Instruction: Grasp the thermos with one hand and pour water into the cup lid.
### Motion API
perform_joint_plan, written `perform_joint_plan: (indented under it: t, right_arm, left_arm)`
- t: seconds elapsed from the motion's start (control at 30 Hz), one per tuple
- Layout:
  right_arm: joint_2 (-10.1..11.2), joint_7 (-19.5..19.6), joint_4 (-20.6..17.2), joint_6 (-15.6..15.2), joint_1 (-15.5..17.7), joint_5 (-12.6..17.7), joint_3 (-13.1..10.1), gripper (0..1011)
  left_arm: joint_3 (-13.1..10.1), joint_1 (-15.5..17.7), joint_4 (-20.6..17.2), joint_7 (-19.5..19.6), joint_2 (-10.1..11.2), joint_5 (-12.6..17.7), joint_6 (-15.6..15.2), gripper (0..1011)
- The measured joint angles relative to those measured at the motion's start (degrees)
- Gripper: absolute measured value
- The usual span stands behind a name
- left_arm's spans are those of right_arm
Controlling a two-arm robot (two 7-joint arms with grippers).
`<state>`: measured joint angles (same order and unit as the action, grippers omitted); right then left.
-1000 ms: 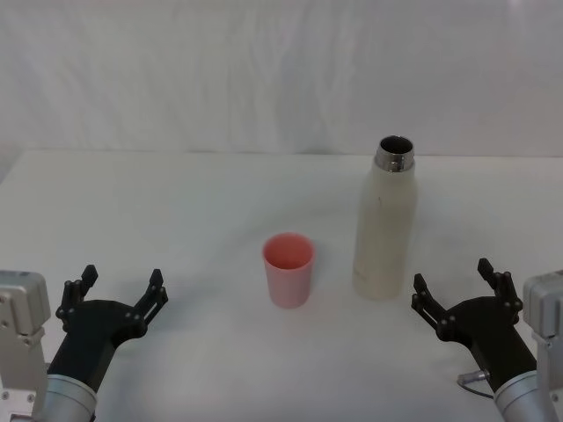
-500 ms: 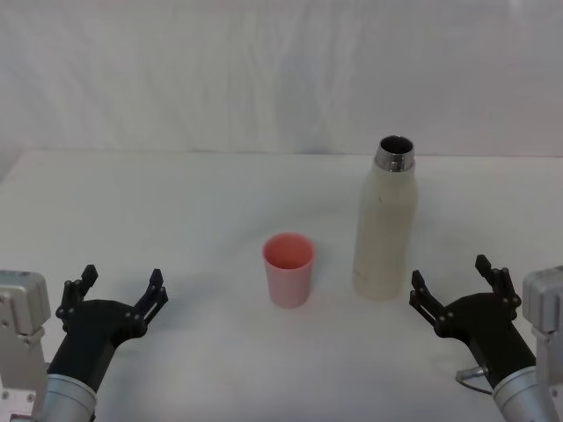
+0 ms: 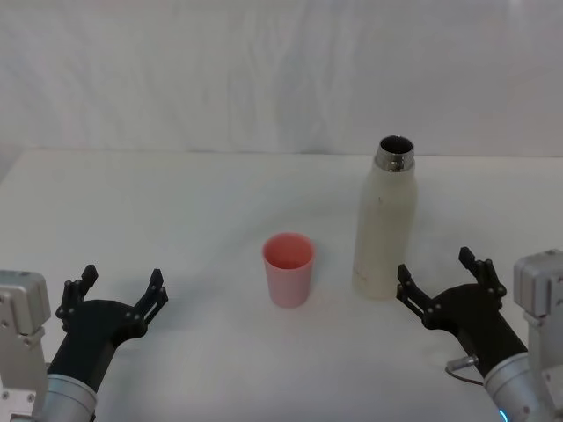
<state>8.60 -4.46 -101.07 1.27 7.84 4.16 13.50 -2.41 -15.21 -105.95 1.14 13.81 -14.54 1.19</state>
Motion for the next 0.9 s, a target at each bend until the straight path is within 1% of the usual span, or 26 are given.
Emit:
perform_joint_plan:
  t: [0.17,0.33,0.6,0.9]
  right_arm:
    - [-0.5,-1.7,1.0,-0.6,-1.2,0.0,-0.2,1001]
    - [-1.0,-3.5,2.8,-1.3,-3.2,0.2,-0.2,1001]
    - [-1.4,-4.4,4.8,-2.2,-5.3,0.0,0.4,1001]
    - [-2.0,-4.5,6.6,-2.4,-7.3,-0.9,0.9,1001]
  left_arm:
    - [0.0,0.0,0.0,0.0,0.0,0.0,0.0,1001]
    - [0.0,0.0,0.0,0.0,0.0,0.0,0.0,1001]
    - [0.0,0.0,0.0,0.0,0.0,0.0,0.0,1001]
    - [0.0,0.0,0.0,0.0,0.0,0.0,0.0,1001]
